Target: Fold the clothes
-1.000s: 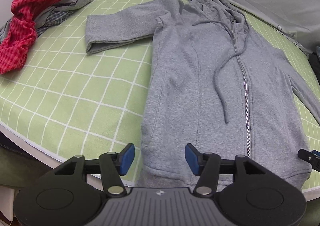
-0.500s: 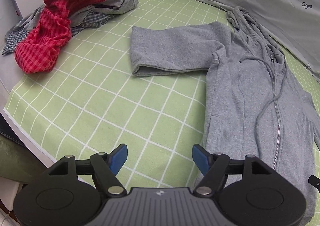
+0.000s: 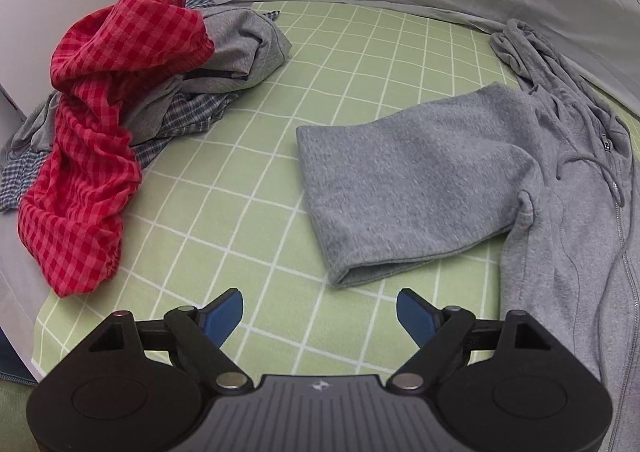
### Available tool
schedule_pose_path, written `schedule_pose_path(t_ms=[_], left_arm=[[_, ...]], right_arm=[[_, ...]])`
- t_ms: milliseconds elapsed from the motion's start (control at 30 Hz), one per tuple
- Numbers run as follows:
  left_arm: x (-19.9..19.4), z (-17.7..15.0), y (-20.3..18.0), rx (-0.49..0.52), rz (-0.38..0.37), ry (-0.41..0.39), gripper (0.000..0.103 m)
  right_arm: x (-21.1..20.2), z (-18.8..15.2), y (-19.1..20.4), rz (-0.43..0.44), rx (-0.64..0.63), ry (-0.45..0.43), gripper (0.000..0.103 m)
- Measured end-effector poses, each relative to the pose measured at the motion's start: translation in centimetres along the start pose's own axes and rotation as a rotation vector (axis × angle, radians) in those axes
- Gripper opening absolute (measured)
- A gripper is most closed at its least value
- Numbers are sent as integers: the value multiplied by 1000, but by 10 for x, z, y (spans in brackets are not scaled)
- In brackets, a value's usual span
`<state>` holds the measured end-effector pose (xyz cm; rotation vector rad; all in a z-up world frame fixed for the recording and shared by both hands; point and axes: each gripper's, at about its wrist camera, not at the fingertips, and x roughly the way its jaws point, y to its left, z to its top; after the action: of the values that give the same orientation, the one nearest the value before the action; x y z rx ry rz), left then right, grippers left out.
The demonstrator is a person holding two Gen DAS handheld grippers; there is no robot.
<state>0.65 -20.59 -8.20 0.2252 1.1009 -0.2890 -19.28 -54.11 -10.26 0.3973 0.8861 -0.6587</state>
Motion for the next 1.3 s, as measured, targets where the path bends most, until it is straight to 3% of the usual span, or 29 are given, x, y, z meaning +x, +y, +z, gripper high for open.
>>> schedule_pose_path(t_ms=[233,333,600,767,833,933,1000,1067,1300], left_arm=[[31,24,12,12,-28,30,85],[40,24,17,-7,-49,50,85],[52,24,20,-53,-81,64,89],[55,27,16,-62,-85,35,89],[54,28,15,-84,-110,20,88],[50,28,9,-86,-110,-20,68],[49,28,5,-63,-114,-42,35],[46,29,5,-84,-134,-53,13],[29,44,6,-99,-105,-120,6]], right_arm=[[37,2,27,-52,8,38,103],[41,-8,29,-63,1,14,103],[40,-23,28,-62,-8,-107,103],[39,-40,28,-68,-14,-242,103],[39,-40,28,-68,-14,-250,103],[39,-39,29,-68,-13,-251,103],[39,-40,29,-69,-12,-251,103],[39,-40,29,-70,-10,-252,103],[39,-40,29,-70,-9,-252,103]])
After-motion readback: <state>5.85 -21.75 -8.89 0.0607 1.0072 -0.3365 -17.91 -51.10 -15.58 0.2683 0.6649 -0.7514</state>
